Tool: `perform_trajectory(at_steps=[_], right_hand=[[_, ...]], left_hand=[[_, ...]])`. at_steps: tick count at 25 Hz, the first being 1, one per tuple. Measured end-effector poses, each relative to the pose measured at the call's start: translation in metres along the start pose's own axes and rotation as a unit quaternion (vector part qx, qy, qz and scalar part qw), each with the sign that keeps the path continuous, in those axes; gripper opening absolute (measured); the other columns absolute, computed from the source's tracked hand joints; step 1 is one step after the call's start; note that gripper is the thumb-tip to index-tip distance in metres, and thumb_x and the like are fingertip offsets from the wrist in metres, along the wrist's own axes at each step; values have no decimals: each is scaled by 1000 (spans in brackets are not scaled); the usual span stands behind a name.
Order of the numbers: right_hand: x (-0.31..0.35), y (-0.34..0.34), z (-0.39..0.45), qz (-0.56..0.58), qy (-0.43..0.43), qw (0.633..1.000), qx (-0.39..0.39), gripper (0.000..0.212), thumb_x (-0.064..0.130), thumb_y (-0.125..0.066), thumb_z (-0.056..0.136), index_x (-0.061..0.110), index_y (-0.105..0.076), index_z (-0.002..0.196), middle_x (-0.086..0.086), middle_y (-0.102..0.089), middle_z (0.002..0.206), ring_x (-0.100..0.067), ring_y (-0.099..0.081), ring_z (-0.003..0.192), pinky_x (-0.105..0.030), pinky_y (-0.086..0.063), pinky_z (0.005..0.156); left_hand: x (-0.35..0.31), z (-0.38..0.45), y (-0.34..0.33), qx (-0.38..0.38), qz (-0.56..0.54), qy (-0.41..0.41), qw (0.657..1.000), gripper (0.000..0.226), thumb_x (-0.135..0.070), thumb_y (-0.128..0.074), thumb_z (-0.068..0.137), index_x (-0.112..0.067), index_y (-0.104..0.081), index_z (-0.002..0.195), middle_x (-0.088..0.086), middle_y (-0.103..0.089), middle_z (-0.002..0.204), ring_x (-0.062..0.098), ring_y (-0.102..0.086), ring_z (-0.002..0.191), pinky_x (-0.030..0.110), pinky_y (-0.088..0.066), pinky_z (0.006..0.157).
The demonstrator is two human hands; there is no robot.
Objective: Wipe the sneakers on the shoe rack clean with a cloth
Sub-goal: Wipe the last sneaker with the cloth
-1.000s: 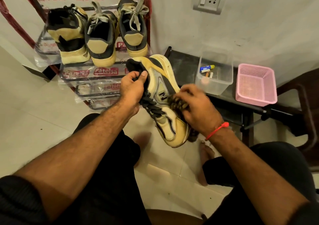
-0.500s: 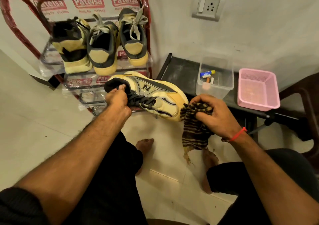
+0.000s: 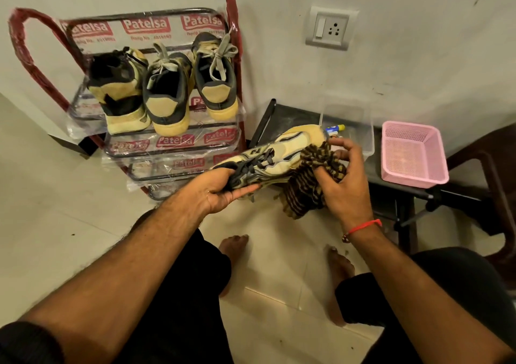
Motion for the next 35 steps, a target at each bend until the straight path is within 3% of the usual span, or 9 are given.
perform_trajectory(at_steps=[4,10,15,20,23,25,29,32,35], right_hand=[[-15,19,10,35,-55,996,-64,59,34,-78,75,45,-46,125,-4,-53,123,-14,-61,109,-39,-56,93],[-19,29,16,4,-58,996,-69,47,19,-77,82,22,-58,125,1,-65,118,-4,-64,103,-24,-55,90],[-17,42,28,26,-55,991,-120,41,17,-72,83,11,-63,122,-1,-71,105,-7,-68,91,-25,-58,83],[-38,51,39,97,-89,984,-124,39,26,-74,81,11,-67,116,-4,-73,104,-15,-71,97,-40,-60,86],[-62,41,42,164,-157,969,-101,37,28,-78,79,14,-69,112,-7,-74,105,-22,-72,98,-48,-59,87],[-79,33,38,199,-219,951,-90,38,23,-78,81,15,-67,116,-9,-73,108,-25,-71,100,-54,-57,88],[-70,20,22,109,-205,969,-84,52,27,-80,81,22,-55,127,-5,-64,121,-22,-63,110,-48,-54,96],[-26,-28,9,55,-153,985,64,47,32,-78,82,25,-56,123,1,-60,122,-17,-59,112,-41,-55,95],[20,-75,-7,18,-106,983,146,43,37,-77,82,29,-54,117,11,-61,109,-6,-61,101,-33,-57,90]], left_hand=[[19,-3,-18,58,95,42,993,26,-12,-38,111,-8,-59,125,16,-74,83,20,-71,55,42,-64,60],[19,-6,-19,66,169,35,983,29,-20,-37,111,-14,-58,130,6,-69,87,11,-57,57,44,-65,65],[17,-18,-25,98,298,-2,949,72,-79,-40,89,-17,-70,109,6,-72,87,20,-64,72,50,-63,75],[-18,-11,-35,24,473,-222,852,17,-56,-70,86,-45,-65,97,-6,-66,113,21,-60,117,42,-49,101],[-46,-25,-38,-119,654,-332,669,24,-65,-62,88,-46,-67,101,-4,-39,112,22,-36,118,47,-28,106],[-50,-38,-50,-136,691,-386,596,43,-67,-55,91,-34,-70,113,-6,-38,110,20,-37,115,45,-25,102],[-49,-34,-39,-145,636,-378,657,47,-64,-50,96,-29,-67,122,-4,-69,106,21,-61,107,43,-30,105],[-57,-35,-18,-157,571,-316,742,51,-62,-53,96,-25,-62,130,5,-72,111,29,-64,107,49,-49,101],[-81,-74,2,-232,530,-328,747,44,-62,-53,96,-25,-60,121,1,-69,103,25,-64,97,46,-54,87]])
Point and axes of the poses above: each hand's wrist, its own z-axis towards the middle knuckle, its own y-axis out of the back of the hand, x = y × z, the point moved 9 cm from there along z, towards the middle knuckle
